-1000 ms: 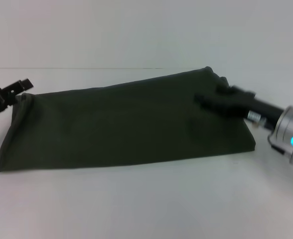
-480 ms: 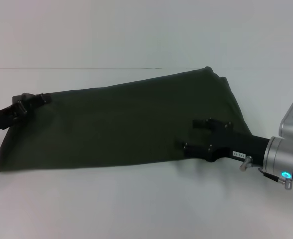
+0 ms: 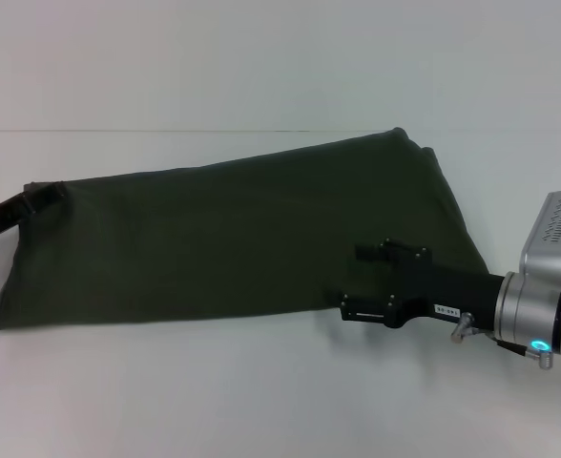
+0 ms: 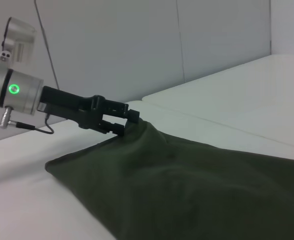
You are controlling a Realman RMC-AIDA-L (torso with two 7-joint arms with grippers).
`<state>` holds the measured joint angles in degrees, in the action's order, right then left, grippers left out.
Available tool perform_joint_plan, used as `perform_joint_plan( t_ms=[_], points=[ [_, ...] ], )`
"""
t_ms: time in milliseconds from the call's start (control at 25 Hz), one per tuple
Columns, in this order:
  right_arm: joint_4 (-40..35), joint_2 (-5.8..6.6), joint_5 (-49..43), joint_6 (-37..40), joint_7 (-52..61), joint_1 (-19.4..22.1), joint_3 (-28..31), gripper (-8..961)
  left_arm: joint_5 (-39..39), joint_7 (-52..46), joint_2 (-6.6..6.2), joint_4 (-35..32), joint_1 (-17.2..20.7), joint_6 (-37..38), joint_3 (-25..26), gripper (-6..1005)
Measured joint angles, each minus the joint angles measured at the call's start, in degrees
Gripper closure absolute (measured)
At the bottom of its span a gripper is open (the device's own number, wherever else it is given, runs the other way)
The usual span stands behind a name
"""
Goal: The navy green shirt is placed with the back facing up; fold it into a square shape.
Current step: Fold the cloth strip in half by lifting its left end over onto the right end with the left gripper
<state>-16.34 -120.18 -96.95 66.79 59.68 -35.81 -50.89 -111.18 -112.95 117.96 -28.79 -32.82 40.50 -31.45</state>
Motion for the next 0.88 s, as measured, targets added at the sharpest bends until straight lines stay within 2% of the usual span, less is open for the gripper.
perform_joint_plan(
  t_ms=[120,200,320,480,640,880],
  points=[
    [-0.1,-0.05,0.0,0.2,-0.2,-0.1,-0.1,29,0.1,-0.7,-0.65,-0.4,0.5,2.3,0.2,127],
    [-0.2,-0.06,0.0,0.3,-0.2,-0.1,-0.1,29,0.2,-2.1,-1.70,-0.6,1.1,6.3,0.4,127],
    [-0.3,-0.04,0.0,0.5,-0.2,-0.2,-0.4,29,-0.9,-6.2,-4.86,-0.8,1.9,15.0,0.0,127],
    [-0.6,0.16,0.0,0.8,-1.3,-0.3,-2.7,29,-6.2,-12.4,-8.60,-2.7,2.3,21.7,0.4,126],
    [-0.7,0.07,0.0,1.1,-4.1,-0.5,-4.4,29,-13.1,-17.2,-9.19,-5.4,2.3,22.3,0.5,124],
    [-0.7,-0.09,0.3,1.6,-5.0,-0.6,-5.8,29,-14.9,-16.7,-8.82,-5.2,2.0,22.1,-0.5,122]
  ],
)
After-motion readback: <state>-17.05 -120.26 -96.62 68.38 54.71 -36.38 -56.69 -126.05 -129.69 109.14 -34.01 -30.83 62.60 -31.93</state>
